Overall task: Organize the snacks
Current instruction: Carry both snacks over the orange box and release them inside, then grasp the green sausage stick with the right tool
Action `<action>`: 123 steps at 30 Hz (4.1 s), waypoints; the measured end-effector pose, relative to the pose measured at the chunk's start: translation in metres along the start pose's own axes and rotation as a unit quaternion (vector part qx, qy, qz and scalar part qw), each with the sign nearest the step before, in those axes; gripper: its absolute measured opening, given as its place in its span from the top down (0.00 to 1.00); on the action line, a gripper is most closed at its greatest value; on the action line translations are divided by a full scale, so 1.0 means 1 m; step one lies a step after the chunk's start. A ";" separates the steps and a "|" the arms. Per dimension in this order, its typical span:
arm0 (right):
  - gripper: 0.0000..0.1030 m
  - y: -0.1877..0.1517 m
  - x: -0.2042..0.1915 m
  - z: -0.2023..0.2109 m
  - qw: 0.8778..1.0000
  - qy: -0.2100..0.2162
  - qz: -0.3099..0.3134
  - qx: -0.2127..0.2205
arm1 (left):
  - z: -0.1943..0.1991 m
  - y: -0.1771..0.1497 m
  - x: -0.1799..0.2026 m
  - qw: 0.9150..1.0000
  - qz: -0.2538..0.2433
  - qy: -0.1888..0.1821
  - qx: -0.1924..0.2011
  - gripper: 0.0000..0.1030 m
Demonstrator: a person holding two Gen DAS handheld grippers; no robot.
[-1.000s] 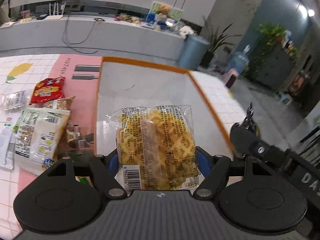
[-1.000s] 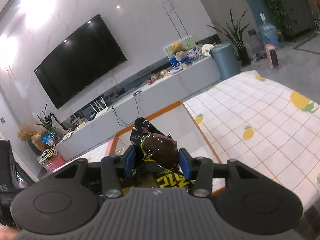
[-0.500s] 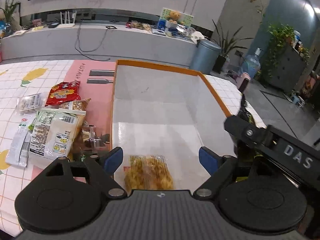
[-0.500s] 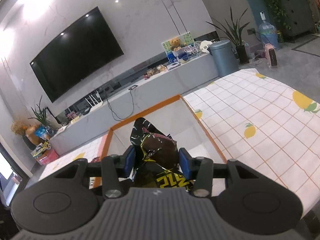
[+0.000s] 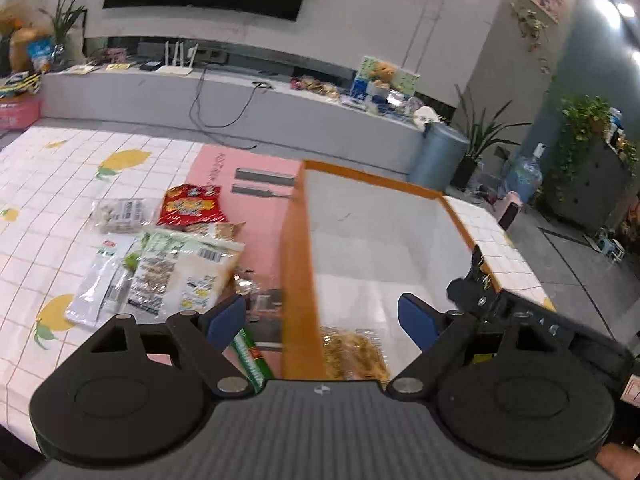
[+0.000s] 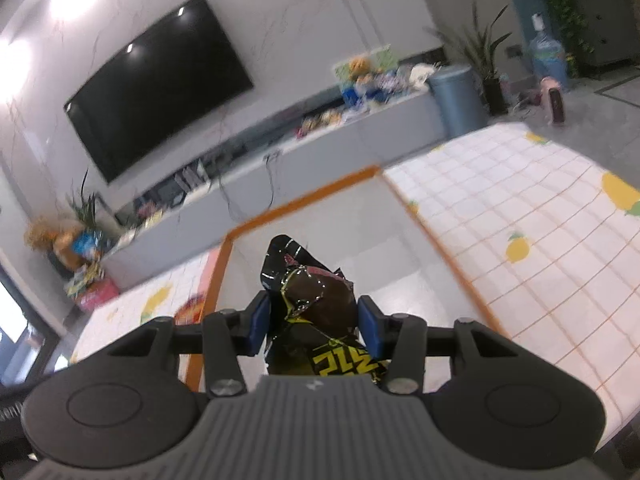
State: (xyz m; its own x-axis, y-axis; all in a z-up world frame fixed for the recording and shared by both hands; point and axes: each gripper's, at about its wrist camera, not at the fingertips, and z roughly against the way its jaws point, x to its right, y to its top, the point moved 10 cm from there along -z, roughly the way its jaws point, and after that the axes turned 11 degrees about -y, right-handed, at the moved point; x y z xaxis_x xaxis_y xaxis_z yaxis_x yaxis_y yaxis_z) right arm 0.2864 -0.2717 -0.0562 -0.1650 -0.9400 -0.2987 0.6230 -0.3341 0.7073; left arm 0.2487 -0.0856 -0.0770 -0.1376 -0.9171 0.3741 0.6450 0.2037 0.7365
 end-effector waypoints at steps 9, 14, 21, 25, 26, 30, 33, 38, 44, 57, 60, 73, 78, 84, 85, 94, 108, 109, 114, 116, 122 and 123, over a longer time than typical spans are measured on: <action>0.55 -0.026 -0.007 -0.028 0.991 -0.088 0.091 -0.040 | -0.010 -0.013 -0.014 1.000 0.014 -0.005 -0.023 0.03; 0.54 -0.033 -0.008 -0.035 0.983 -0.120 0.133 -0.044 | -0.015 -0.018 -0.017 0.999 0.020 -0.006 -0.031 0.03; 0.51 -0.032 -0.005 -0.033 0.983 -0.123 0.125 -0.044 | -0.015 -0.020 -0.020 0.999 0.025 -0.003 -0.034 0.03; 0.50 -0.028 -0.007 -0.027 0.987 -0.116 0.108 -0.037 | -0.015 -0.020 -0.023 0.999 0.024 -0.002 -0.036 0.03; 0.49 -0.026 -0.006 -0.025 0.988 -0.112 0.103 -0.035 | -0.015 -0.020 -0.022 0.999 0.024 -0.002 -0.036 0.03; 0.46 -0.022 -0.004 -0.019 0.989 -0.111 0.094 -0.025 | -0.012 -0.018 -0.022 0.999 0.022 0.001 -0.032 0.03; 0.42 -0.017 -0.005 -0.016 0.990 -0.108 0.085 -0.015 | -0.009 -0.015 -0.022 0.999 0.022 0.002 -0.028 0.03; 0.28 -0.011 -0.012 -0.003 0.994 -0.086 0.072 0.009 | 0.002 -0.006 -0.024 1.000 0.014 0.011 -0.023 0.03; 0.25 -0.012 -0.029 0.010 0.994 -0.065 0.083 0.037 | 0.032 0.011 -0.035 1.000 0.009 0.012 -0.004 0.03; 0.35 -0.049 -0.112 0.067 0.978 0.068 0.117 0.161 | 0.112 0.015 -0.124 0.997 0.050 0.056 0.034 0.02; 0.42 -0.075 -0.132 0.068 0.973 0.071 0.147 0.165 | 0.114 0.010 -0.150 0.995 0.068 0.063 0.029 0.02; 0.75 -0.159 -0.149 -0.003 0.942 -0.074 0.302 0.126 | 0.077 -0.023 -0.192 0.995 0.076 0.065 -0.015 0.02; 0.82 -0.161 -0.152 -0.024 0.931 -0.099 0.326 0.130 | 0.065 -0.030 -0.192 0.995 0.077 0.054 -0.026 0.02; 0.71 -0.156 -0.157 -0.043 0.931 -0.169 0.299 0.125 | 0.062 -0.032 -0.188 0.995 0.070 0.056 -0.032 0.02; 0.68 -0.156 -0.157 -0.046 0.933 -0.174 0.295 0.114 | 0.063 -0.031 -0.187 0.996 0.070 0.053 -0.028 0.02; 0.49 -0.150 -0.153 -0.075 0.959 -0.171 0.222 0.041 | 0.066 -0.025 -0.191 0.993 0.107 0.048 -0.009 0.02; 0.64 -0.169 -0.153 -0.067 0.979 -0.090 0.180 -0.010 | 0.073 -0.018 -0.199 0.992 0.112 0.065 0.006 0.02; 0.67 -0.170 -0.154 -0.068 0.978 -0.093 0.189 -0.001 | 0.073 -0.018 -0.199 0.992 0.112 0.065 0.005 0.02; 0.70 -0.176 -0.153 -0.068 0.975 -0.086 0.200 0.039 | 0.070 -0.020 -0.202 0.991 0.110 0.073 0.006 0.02; 0.70 -0.177 -0.153 -0.068 0.972 -0.080 0.212 0.056 | 0.069 -0.022 -0.202 0.991 0.112 0.070 0.004 0.02; 0.69 -0.175 -0.148 -0.068 0.976 -0.064 0.200 0.052 | 0.074 -0.015 -0.185 0.994 0.109 -0.006 0.018 0.02; 0.69 -0.175 -0.148 -0.068 0.975 -0.062 0.204 0.055 | 0.075 -0.014 -0.181 0.994 0.103 -0.009 0.022 0.02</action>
State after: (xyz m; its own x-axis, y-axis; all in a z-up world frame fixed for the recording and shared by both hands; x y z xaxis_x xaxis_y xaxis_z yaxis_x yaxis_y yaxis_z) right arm 0.2538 -0.0693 -0.1791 -0.0168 -0.9952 0.0968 0.5712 0.0699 0.8178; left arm 0.2083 0.1035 -0.1132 -0.0190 -0.8480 0.5297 0.6281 0.4021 0.6661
